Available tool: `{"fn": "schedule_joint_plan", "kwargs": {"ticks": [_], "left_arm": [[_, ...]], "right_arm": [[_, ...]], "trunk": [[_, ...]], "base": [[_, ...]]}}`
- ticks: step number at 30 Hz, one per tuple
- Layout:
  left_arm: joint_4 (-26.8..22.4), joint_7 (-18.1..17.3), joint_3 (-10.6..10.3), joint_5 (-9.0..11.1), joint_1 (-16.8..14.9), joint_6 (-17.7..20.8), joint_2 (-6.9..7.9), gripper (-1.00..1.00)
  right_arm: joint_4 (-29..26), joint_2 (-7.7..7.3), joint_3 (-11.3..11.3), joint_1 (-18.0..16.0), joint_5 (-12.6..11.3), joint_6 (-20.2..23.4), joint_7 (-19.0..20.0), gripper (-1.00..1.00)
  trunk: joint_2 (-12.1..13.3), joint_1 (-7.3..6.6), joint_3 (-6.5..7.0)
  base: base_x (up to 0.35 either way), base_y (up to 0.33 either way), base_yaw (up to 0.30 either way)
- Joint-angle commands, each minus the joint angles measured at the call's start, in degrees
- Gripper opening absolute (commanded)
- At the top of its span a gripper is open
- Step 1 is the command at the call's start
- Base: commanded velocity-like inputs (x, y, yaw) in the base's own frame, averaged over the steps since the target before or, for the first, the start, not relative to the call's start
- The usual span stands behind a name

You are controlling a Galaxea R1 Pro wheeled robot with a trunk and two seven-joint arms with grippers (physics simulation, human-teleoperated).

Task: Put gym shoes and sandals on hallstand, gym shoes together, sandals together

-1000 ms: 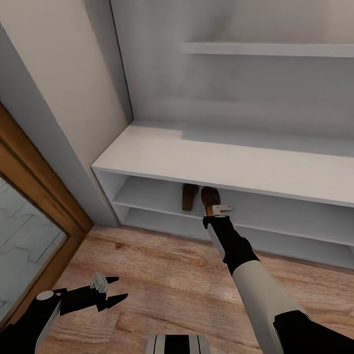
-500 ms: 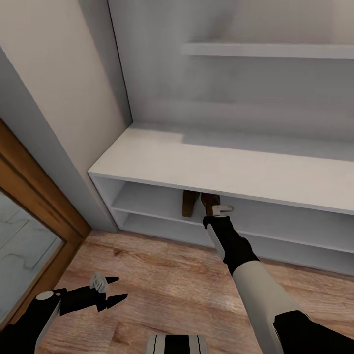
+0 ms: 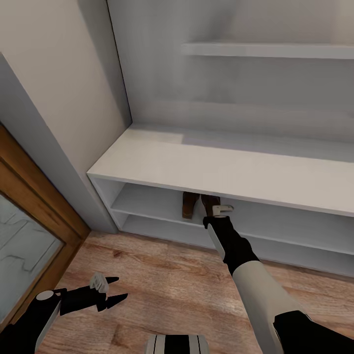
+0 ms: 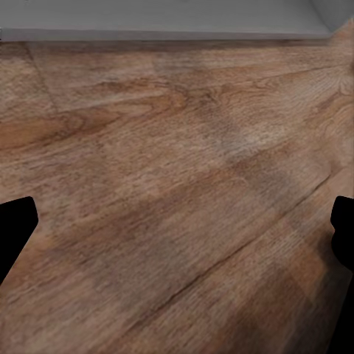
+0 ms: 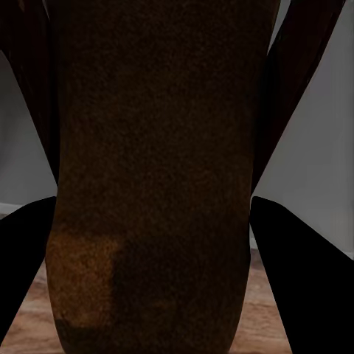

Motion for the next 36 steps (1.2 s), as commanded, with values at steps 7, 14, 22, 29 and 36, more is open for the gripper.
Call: {"fn": "schedule_joint_plan", "kwargs": {"ticks": [7,14,22,29,36], "left_arm": [[-0.1,-0.3,0.2,-0.2,0.0,0.5,-0.04,1.00],[-0.1,-0.3,0.1,-0.1,0.0,0.5,-0.01,1.00],[-0.1,-0.3,0.1,-0.1,0.0,0.5,-0.02,1.00],[-0.1,-0.3,0.1,-0.1,0.0,0.5,-0.03,1.00],[-0.1,-0.3,0.1,-0.1,0.0,0.5,-0.05,1.00]], "right_arm": [[-0.1,0.00,0.1,0.0,-0.2,0.3,-0.3,-1.00],[-0.1,0.00,0.1,0.0,-0.2,0.3,-0.3,-1.00],[-0.1,0.00,0.1,0.0,-0.2,0.3,-0.3,-1.00],[0.0,0.00,0.1,0.0,-0.2,0.3,-0.3,-1.00],[0.0,0.00,0.1,0.0,-0.2,0.3,-0.3,-1.00]], "trunk": [[0.0,-0.01,-0.04],[0.0,-0.01,-0.04],[0.0,-0.01,-0.04],[0.0,-0.01,-0.04],[0.0,-0.01,-0.04]], "base": [[0.117,-0.027,0.000],[0.041,-0.013,0.000],[0.005,-0.001,0.000],[0.081,0.000,0.000],[0.003,0.000,0.000]]}}
